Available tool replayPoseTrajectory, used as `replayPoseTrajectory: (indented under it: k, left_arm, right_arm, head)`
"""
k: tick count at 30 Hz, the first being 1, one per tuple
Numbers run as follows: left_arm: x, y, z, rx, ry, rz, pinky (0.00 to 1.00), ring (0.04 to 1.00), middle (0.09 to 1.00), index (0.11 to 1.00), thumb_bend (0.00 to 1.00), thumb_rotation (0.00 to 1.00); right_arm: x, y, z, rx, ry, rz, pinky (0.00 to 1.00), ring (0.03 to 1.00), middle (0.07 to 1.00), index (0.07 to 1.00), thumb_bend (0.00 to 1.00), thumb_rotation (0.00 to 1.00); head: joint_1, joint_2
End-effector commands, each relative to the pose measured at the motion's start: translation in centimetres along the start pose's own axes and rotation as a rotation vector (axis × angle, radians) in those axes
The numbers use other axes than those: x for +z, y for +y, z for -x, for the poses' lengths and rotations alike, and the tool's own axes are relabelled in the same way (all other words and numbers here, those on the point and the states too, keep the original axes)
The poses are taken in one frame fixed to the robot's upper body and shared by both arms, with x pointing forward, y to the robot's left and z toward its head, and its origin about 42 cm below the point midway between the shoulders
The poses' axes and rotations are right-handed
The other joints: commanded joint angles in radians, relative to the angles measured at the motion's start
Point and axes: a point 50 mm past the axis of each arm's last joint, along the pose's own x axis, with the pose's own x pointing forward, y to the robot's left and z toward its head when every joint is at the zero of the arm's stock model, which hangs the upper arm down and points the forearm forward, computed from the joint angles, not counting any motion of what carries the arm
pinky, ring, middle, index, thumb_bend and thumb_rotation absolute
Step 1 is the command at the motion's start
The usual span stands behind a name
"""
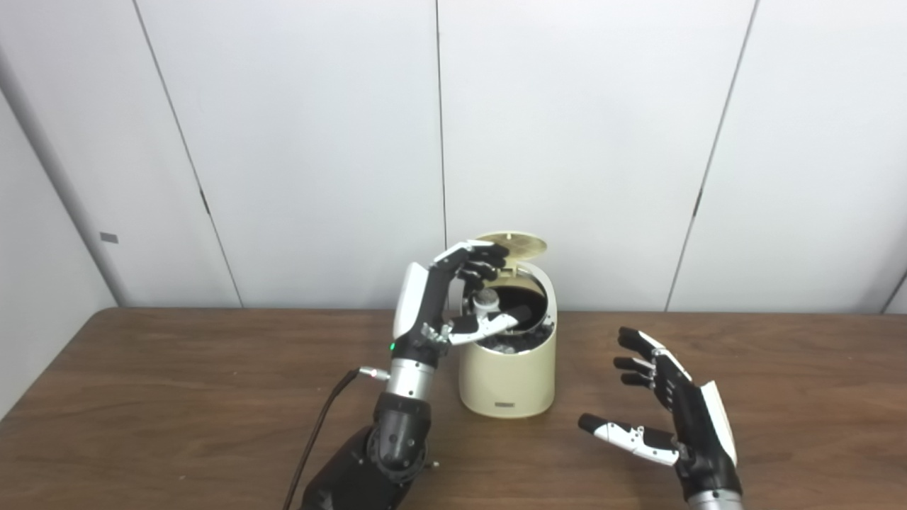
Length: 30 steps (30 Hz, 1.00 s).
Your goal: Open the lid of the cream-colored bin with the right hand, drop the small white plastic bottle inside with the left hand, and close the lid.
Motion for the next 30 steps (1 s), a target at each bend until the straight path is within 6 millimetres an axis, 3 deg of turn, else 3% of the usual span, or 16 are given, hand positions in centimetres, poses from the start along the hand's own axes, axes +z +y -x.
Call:
replayPoseTrajectory:
  k: [1,9,18,20,21,23,24,26,30]
  left_arm:
    - [0.3,2.0,-0.8,0.043,-0.009,0.001,0.43,0.513,0.522,0.500,0.53,0.02]
    - [0.9,4.7,0.7,0.081,-0.014,0.065,0.45,0.510,0.490,0.494,0.52,0.00]
    - [0.6,9.7,3.7,0.066,0.010,0.091,0.45,0.568,0.507,0.489,0.52,0.00]
    - [0.2,10.4,4.5,0.055,0.023,0.076,0.47,0.599,0.666,0.496,0.51,0.04]
    - [0.1,10.7,4.9,0.047,0.031,0.076,0.47,0.605,0.690,0.497,0.51,0.05]
    - [-0.4,11.4,5.7,0.012,0.052,0.075,0.51,0.643,0.744,0.707,0.68,0.01]
    - [-0.6,11.7,6.0,-0.014,0.061,0.070,0.55,0.671,0.772,0.757,0.69,0.01]
    - [-0.8,12.1,6.4,-0.051,0.072,0.060,0.60,0.722,0.821,0.832,0.71,0.00]
    - [-1.4,13.1,7.0,-0.121,0.099,0.015,0.66,0.768,0.856,0.886,0.74,0.04]
  right_arm:
    - [1.3,-0.5,-1.0,-0.003,-0.075,-0.008,0.69,0.741,0.830,0.810,0.75,0.17]
    - [1.0,-1.1,-0.9,0.001,-0.068,0.000,0.66,0.737,0.829,0.802,0.76,0.18]
    - [1.0,-2.0,-1.1,0.010,-0.079,0.017,0.66,0.738,0.828,0.807,0.71,0.20]
    - [1.3,-2.2,-1.5,0.016,-0.087,0.031,0.67,0.740,0.829,0.811,0.70,0.22]
    - [1.4,-2.3,-1.7,0.020,-0.094,0.035,0.67,0.742,0.829,0.812,0.70,0.23]
    - [1.9,-2.5,-2.3,0.031,-0.115,0.045,0.67,0.749,0.828,0.811,0.69,0.22]
    - [2.2,-2.7,-2.7,0.036,-0.130,0.053,0.67,0.755,0.833,0.813,0.69,0.22]
    - [2.6,-2.8,-3.2,0.042,-0.150,0.066,0.67,0.767,0.838,0.817,0.69,0.21]
    - [4.3,-3.2,-4.9,0.079,-0.200,0.117,0.67,0.777,0.850,0.832,0.68,0.22]
  head:
    - [0.003,0.000]
    - [0.011,0.000]
    - [0.012,0.004]
    - [0.014,0.001]
    - [0.015,0.001]
    - [0.016,0.000]
    - [0.015,0.000]
    - [0.014,-0.002]
    - [0.012,-0.002]
